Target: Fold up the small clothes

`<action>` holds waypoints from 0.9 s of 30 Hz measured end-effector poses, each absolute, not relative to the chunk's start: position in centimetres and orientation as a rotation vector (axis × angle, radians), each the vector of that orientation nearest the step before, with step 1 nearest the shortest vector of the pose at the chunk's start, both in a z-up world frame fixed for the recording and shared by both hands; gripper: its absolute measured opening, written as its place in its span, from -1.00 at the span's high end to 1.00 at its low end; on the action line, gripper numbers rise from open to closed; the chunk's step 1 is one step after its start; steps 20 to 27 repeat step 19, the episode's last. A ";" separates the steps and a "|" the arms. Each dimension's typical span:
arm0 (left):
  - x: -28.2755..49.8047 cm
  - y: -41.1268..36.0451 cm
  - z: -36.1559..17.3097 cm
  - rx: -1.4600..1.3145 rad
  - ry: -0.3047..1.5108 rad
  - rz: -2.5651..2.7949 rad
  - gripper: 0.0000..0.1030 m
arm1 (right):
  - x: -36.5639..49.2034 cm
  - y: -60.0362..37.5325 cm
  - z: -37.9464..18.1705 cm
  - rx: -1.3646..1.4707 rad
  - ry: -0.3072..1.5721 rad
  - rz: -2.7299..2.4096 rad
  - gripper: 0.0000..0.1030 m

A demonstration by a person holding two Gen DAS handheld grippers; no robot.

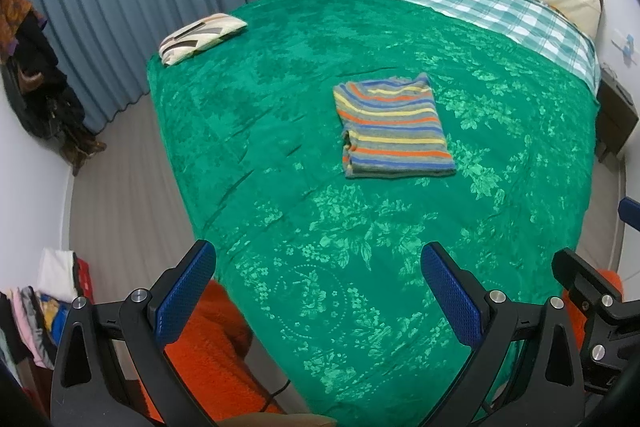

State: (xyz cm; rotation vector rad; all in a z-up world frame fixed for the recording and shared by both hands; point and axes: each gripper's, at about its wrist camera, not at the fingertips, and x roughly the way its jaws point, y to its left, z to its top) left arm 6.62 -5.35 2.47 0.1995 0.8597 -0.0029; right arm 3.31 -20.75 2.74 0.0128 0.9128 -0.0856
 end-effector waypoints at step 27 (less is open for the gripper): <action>5.8 -5.7 3.4 0.197 0.825 -0.020 -0.98 | 2.9 -20.9 2.7 0.014 0.906 -0.091 -0.98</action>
